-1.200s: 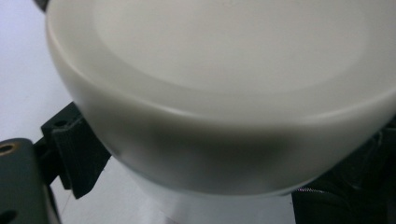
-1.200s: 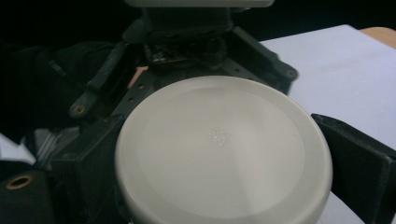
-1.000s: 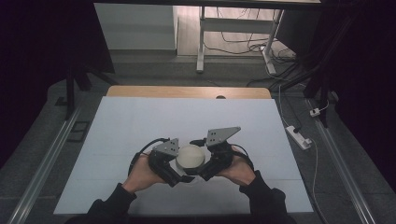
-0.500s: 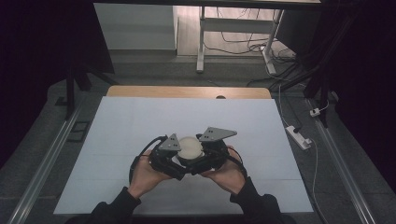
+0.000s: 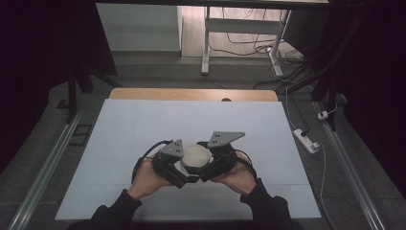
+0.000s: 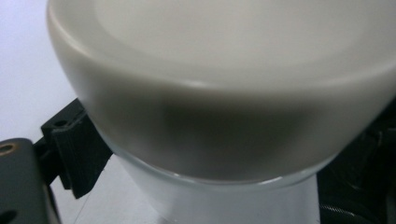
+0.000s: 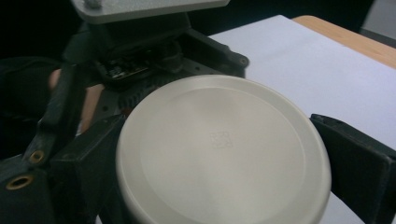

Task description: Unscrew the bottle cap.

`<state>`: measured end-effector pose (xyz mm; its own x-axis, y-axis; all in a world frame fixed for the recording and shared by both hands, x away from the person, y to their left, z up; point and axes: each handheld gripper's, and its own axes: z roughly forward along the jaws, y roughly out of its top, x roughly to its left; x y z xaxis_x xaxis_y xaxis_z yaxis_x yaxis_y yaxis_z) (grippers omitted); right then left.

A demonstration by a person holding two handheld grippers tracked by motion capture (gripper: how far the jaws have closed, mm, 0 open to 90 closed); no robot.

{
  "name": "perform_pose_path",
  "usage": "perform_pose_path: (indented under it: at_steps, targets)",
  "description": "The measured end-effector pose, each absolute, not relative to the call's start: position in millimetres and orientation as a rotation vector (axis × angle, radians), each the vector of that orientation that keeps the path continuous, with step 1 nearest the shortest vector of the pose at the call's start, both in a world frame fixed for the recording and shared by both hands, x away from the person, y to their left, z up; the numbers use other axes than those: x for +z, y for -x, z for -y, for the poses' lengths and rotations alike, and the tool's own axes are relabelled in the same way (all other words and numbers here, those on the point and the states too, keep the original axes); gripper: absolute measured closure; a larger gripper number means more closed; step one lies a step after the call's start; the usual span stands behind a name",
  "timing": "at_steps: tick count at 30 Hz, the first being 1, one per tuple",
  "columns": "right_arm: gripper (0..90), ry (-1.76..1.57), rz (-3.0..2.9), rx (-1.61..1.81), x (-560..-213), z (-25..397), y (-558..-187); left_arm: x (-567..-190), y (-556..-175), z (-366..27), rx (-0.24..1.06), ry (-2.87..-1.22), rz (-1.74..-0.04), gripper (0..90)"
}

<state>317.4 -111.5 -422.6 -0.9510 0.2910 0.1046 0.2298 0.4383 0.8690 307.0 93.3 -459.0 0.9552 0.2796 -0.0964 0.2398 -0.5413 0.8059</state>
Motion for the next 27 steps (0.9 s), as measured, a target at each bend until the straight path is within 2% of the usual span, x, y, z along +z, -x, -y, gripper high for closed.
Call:
perform_pose_path:
  at_steps: [27]
  targets:
    - [7.3, -0.498, -2.527, 1.569, -412.3, 121.5, -315.7, -462.8, -313.1, -101.0, 0.107, -2.176, -0.425, 7.5]
